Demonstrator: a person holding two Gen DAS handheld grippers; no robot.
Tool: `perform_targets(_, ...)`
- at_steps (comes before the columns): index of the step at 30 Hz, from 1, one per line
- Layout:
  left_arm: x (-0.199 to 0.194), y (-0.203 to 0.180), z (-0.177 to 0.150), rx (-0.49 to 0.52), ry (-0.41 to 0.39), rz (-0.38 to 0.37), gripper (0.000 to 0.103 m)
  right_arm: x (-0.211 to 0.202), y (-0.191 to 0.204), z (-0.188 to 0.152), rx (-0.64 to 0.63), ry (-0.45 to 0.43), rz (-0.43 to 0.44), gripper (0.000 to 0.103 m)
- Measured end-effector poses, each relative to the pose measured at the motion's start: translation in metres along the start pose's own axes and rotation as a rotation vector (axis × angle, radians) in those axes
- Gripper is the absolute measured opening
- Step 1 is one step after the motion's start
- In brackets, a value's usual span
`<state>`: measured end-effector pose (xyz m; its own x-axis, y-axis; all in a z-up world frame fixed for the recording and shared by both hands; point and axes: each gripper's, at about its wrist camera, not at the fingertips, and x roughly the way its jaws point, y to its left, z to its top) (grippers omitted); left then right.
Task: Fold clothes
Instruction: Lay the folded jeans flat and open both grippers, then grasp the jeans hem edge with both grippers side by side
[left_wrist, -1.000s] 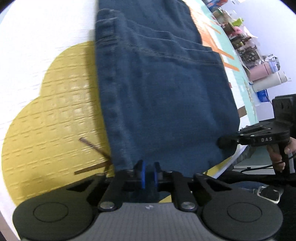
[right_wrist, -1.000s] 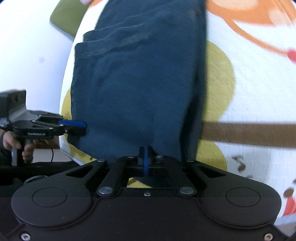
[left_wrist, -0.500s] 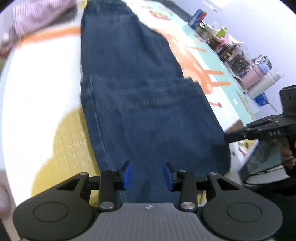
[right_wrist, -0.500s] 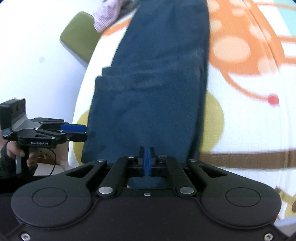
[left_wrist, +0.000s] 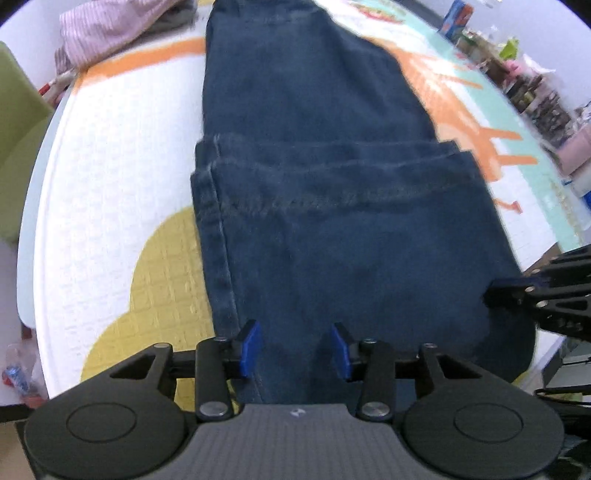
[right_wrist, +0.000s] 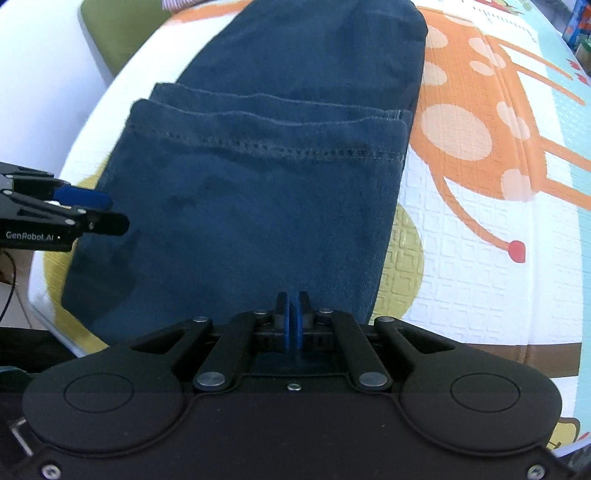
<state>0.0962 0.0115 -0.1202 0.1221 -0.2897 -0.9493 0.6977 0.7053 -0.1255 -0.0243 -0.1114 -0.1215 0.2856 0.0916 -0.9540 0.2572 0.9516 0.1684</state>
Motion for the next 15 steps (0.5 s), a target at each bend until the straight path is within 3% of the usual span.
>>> perform_targets(4,0.003,-0.001,-0.002,0.024,0.001,0.033,0.044,0.008,-0.001,-0.004,-0.004,0.026,-0.067,0.004)
perform_targets(9,0.002,-0.001,-0.004,0.049,0.008,0.051,0.042,0.007,-0.006,-0.011,0.006,0.024,-0.076,0.004)
perform_targets(11,0.001,-0.001,-0.005,0.055,0.018,0.108,0.045,0.006,-0.008,-0.013,0.009,0.029,-0.093,0.004)
perform_targets(13,0.000,0.004,-0.008,0.063,0.020,0.177,0.061,0.006,-0.010,-0.015,0.010,0.034,-0.110,0.004)
perform_targets(15,-0.003,0.014,-0.010,0.025,0.023,0.149,0.060,0.002,-0.013,-0.018,0.022,0.034,-0.114,0.004)
